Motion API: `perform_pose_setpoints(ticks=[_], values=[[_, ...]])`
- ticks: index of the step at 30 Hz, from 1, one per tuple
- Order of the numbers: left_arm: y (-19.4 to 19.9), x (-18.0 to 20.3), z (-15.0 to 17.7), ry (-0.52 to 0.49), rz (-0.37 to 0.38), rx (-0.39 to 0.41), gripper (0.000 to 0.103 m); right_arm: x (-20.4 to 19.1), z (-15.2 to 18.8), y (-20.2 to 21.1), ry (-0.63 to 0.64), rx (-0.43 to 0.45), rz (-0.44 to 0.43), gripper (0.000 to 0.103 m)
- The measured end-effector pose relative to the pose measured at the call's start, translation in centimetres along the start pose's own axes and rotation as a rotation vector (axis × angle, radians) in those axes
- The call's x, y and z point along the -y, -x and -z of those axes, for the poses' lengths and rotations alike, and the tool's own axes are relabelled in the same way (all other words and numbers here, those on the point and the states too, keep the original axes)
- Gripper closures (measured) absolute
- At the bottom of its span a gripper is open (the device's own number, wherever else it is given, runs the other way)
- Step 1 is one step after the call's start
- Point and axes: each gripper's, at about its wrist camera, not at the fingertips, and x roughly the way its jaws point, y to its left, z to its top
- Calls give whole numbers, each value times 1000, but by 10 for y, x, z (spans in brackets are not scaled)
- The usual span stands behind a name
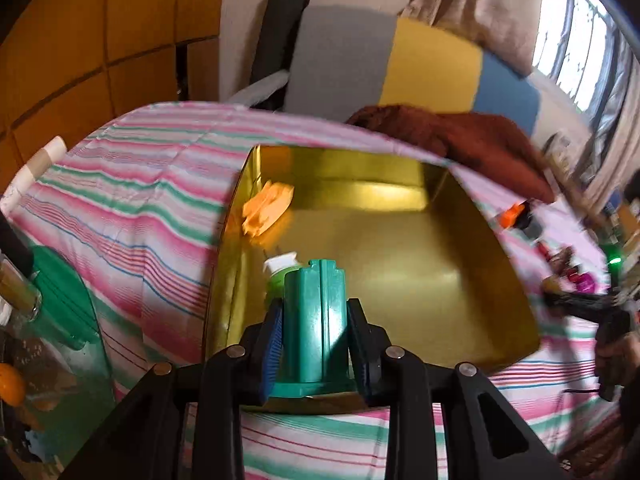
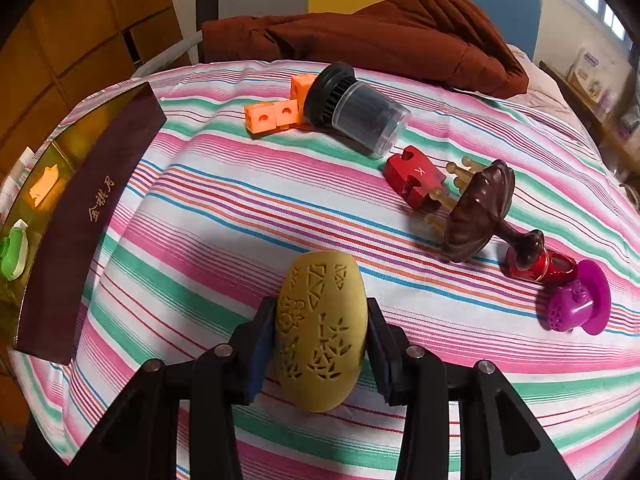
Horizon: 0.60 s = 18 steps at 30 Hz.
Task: Organize rigid objects
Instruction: 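Carry the teal piece into the gold tray and release it with the left gripper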
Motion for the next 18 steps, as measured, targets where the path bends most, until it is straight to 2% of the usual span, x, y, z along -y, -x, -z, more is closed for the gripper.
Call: perform_pose_setpoints(ticks=[6, 10, 18], values=[[-23, -5, 6, 22, -25, -54, 73, 0, 0, 0, -1, -2, -4, 60], [-25, -8, 9, 29, -47, -64, 68, -1, -1, 0, 1, -2, -1, 60], [1, -6, 6, 10, -84, 19, 67, -3, -1, 0, -1, 3, 13, 60]])
